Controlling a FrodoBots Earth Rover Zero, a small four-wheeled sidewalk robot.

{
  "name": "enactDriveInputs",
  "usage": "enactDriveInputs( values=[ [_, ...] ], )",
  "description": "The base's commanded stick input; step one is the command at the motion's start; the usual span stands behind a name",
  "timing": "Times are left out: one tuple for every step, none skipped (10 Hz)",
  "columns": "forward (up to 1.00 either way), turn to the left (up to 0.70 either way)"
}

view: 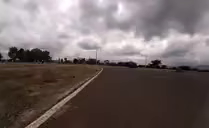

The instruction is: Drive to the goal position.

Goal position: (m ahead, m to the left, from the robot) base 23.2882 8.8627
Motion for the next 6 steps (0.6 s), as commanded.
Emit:
enactDriveInputs(
  values=[
    [0.5,0.0],
    [0.5,0.0],
    [0.5,0.0],
    [0.5,0.0],
    [0.5,0.0],
    [0.5,0.0]
  ],
)
